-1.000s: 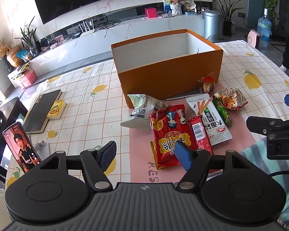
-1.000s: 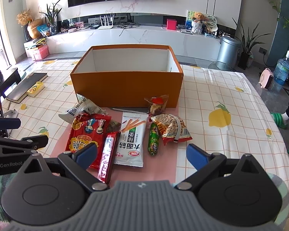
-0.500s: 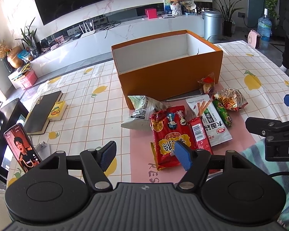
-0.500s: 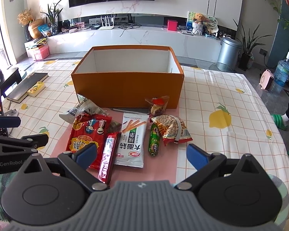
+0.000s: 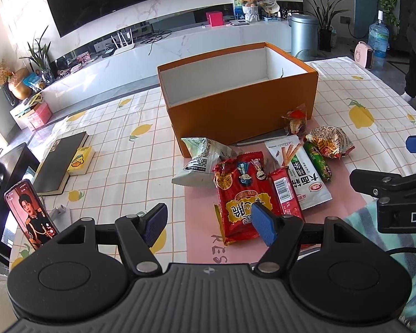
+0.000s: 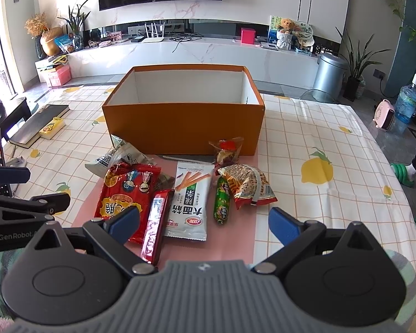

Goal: Organize snacks
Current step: 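Grasp the red chip bag with the left tool while the right tool grasps the red wafer bar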

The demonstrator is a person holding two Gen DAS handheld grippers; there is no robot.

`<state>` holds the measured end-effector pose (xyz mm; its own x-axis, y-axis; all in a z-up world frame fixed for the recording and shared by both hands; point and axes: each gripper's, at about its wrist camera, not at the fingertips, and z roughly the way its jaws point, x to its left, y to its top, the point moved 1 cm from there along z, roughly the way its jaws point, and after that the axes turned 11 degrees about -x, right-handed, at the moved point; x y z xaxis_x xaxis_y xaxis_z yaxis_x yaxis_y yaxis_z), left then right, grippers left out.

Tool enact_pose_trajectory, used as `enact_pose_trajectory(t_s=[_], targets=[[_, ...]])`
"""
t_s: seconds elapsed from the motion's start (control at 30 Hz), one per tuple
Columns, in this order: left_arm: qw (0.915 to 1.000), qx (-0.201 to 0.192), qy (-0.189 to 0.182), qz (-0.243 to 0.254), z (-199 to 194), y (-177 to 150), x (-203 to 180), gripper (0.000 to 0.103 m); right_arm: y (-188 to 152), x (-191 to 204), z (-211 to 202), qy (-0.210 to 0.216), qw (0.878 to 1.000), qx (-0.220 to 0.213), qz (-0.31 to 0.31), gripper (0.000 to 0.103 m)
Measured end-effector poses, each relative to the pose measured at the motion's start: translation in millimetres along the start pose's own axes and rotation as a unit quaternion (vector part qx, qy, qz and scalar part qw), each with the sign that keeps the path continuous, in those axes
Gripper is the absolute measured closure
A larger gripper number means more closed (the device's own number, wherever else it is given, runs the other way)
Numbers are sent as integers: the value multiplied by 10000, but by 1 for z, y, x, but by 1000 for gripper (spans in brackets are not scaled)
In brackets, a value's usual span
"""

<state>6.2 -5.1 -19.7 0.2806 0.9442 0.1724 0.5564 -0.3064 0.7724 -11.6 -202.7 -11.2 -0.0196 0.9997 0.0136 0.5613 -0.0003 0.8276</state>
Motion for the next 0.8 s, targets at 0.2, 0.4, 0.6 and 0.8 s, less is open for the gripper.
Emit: enact_pose_trajectory(t_s=[0.2,0.4,0.6,0.8], targets=[[9998,10,-200,71,5,2,-1,37,-1,-4,5,165,9999,-40,-11,7],[9955,135,-906,-263,17,4,0,47,-6,-15,22,202,9997,86,-138,24],[9937,419,-981,-351,41,2,-4,42,-15,-31,49,337,9986,386,164,36],[9912,767,-896,-593,72,-2,6,31,-22,-17,75,827,9936,616,453,36]])
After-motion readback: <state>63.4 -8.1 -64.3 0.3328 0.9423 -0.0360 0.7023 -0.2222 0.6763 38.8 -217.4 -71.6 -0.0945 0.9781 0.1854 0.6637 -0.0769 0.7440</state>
